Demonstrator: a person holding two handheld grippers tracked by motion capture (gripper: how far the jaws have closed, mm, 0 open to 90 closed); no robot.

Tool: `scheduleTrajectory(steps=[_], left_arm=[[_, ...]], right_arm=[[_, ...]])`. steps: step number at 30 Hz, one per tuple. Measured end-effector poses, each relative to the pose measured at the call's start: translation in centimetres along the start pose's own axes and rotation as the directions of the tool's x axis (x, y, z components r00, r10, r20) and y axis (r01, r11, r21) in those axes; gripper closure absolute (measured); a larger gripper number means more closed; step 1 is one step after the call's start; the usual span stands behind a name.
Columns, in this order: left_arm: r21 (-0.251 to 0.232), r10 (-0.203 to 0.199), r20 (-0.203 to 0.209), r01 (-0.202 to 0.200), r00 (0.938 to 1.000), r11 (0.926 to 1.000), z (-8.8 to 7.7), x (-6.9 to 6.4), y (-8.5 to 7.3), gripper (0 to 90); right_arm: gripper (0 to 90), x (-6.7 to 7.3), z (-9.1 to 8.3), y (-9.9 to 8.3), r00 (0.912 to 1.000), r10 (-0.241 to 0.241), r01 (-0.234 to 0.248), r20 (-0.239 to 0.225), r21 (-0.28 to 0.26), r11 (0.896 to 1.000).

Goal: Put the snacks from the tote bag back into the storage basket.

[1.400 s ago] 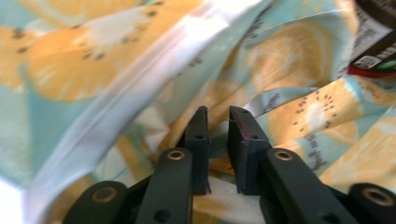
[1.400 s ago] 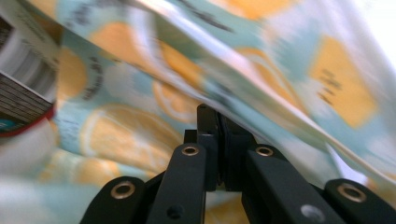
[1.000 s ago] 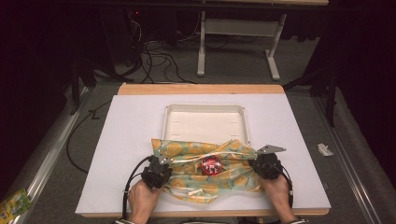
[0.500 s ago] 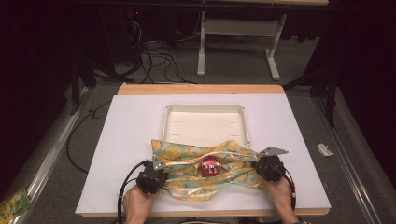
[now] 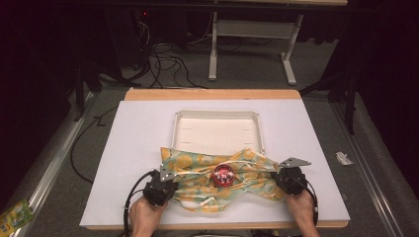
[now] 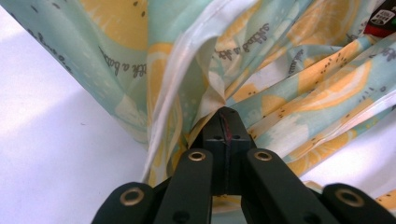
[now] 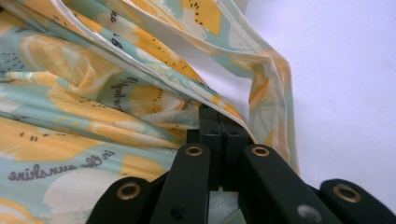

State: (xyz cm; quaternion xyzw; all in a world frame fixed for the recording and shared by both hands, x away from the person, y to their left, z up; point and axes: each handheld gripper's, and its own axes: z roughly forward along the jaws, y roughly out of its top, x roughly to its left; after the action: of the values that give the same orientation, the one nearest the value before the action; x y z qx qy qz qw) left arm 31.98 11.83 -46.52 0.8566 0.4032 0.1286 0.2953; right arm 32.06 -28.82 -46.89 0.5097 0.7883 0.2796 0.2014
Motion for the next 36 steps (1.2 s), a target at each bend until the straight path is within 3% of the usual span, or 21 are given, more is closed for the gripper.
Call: scheduleTrajectory(steps=[5, 11, 13, 18, 22, 25, 29, 36], left_arm=[[-0.005, 0.003, 0.039, -0.003, 0.9992, 1.0000, 0.1, 0.4, 0.1, 90.0], [-0.074, 0.020, 0.106, -0.013, 0.9942, 0.9972, -0.9, 0.4, 0.2, 89.8], [-0.087, 0.029, 0.124, -0.018, 0.9918, 0.9961, -1.3, 0.2, 0.4, 85.0], [-0.144, 0.080, 0.169, -0.055, 0.9824, 0.9880, -2.5, -0.7, 1.1, 79.5], [-0.184, 0.096, 0.183, -0.062, 0.9785, 0.9810, -3.2, -1.1, 1.9, 74.1], [-0.220, 0.106, 0.167, -0.068, 0.9802, 0.9730, -3.7, -1.2, 2.6, 69.5], [-0.266, 0.107, 0.108, -0.075, 0.9883, 0.9611, -4.4, -0.9, 3.9, 58.4], [-0.259, 0.055, 0.048, -0.040, 0.9974, 0.9651, -3.9, 1.0, 6.2, 47.6]], right_arm=[[90.0, 0.2, -0.1, 0.2, 0.9999, -0.002, 0.002, 0.011, 0.014, 1.000], [90.0, 0.6, -0.4, 0.0, 0.9998, -0.020, 0.020, -0.002, -0.010, 1.000], [89.8, 0.7, -0.6, -0.1, 0.9997, -0.020, 0.020, -0.014, -0.019, 1.000], [89.8, 1.0, -1.2, -0.1, 0.9989, -0.032, 0.031, -0.035, -0.037, 0.999], [88.2, 1.2, -1.7, 0.0, 0.9974, -0.045, 0.043, -0.055, -0.051, 0.998], [86.3, 1.5, -2.0, 0.1, 0.9962, -0.044, 0.039, -0.075, -0.066, 0.997], [84.0, 1.8, -2.6, 0.4, 0.9933, -0.058, 0.049, -0.100, -0.094, 0.994], [80.0, 2.2, -3.6, 1.9, 0.9901, -0.077, 0.058, -0.118, -0.153, 0.986]])
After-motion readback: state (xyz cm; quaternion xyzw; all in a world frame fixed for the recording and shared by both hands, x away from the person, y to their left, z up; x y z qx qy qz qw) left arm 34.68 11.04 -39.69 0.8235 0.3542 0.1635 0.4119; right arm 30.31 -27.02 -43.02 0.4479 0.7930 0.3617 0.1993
